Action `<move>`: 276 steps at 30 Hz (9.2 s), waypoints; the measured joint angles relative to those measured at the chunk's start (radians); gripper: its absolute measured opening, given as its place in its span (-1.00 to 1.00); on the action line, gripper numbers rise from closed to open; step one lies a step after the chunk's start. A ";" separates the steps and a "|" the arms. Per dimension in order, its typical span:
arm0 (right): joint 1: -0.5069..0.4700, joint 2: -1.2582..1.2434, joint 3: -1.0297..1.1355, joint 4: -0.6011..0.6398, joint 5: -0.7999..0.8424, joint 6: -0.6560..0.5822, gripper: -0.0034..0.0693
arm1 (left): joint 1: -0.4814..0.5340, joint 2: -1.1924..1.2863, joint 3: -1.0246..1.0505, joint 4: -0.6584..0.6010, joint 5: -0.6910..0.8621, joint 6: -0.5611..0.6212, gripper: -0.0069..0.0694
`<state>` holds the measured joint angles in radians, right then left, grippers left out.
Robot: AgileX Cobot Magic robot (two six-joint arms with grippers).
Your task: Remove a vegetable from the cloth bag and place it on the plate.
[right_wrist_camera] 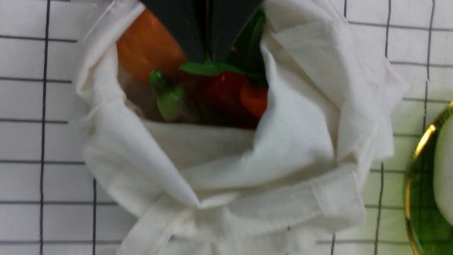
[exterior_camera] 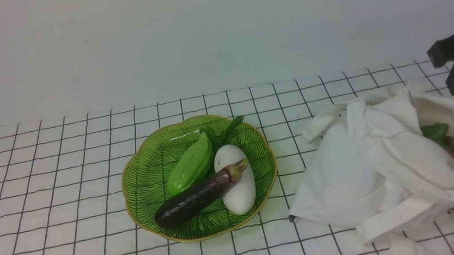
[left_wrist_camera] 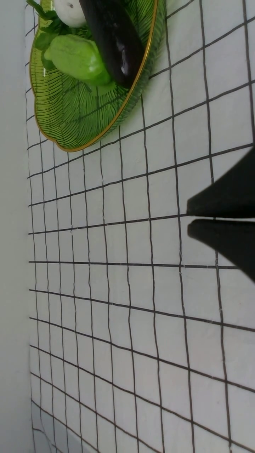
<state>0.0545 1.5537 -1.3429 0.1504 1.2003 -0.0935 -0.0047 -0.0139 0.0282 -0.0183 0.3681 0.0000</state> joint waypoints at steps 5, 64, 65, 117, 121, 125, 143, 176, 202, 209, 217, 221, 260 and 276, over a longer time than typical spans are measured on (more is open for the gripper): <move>0.000 0.116 0.000 0.012 0.027 -0.016 -0.54 | 0.000 0.000 0.000 0.000 0.000 0.005 -0.84; 0.000 0.208 -0.003 -0.056 -0.033 -0.086 -0.21 | 0.000 0.000 0.000 0.000 0.000 0.000 -0.84; 0.000 0.208 -0.003 -0.059 -0.036 -0.086 -0.20 | 0.000 0.000 0.000 0.000 0.000 0.000 -0.84; 0.002 -0.196 -0.003 -0.015 0.061 -0.093 -0.58 | 0.000 0.000 0.000 0.000 0.000 0.005 -0.84; 0.002 -0.169 0.009 -0.006 0.056 -0.093 -0.58 | 0.000 0.000 0.000 0.000 0.000 0.005 -0.84; 0.002 -0.132 0.045 0.019 0.052 -0.096 -0.58 | 0.000 0.000 0.000 0.000 0.000 0.005 -0.84; 0.104 0.065 0.105 0.030 0.020 -0.169 -0.02 | 0.000 0.000 0.000 0.000 0.000 0.000 -0.84; 0.052 0.250 0.089 -0.046 -0.102 -0.078 -0.21 | 0.000 0.000 0.000 0.000 0.000 0.005 -0.84; 0.052 -0.172 0.184 -0.086 0.037 -0.020 -0.29 | 0.000 0.000 0.000 0.000 0.000 0.005 -0.84; 0.052 -0.292 0.185 -0.111 0.046 0.019 -0.29 | 0.000 0.000 0.000 0.000 0.000 0.000 -0.84; 0.052 -0.403 0.125 -0.120 0.058 0.051 -0.30 | 0.000 0.000 0.000 0.000 0.000 0.000 -0.84; 0.052 -0.403 0.056 0.002 0.063 -0.004 -0.30 | 0.000 0.000 0.000 0.000 0.000 0.000 -0.84; 0.566 0.682 -0.653 0.123 -0.164 0.100 0.26 | 0.000 0.000 0.000 0.000 0.000 0.005 -0.84; 0.566 0.530 -0.859 -0.067 0.047 0.139 0.04 | 0.000 0.000 0.000 0.000 0.000 0.000 -0.84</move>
<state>0.6203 2.0834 -2.2020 0.0838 1.2474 0.0452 -0.0047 -0.0139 0.0282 -0.0183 0.3681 0.0000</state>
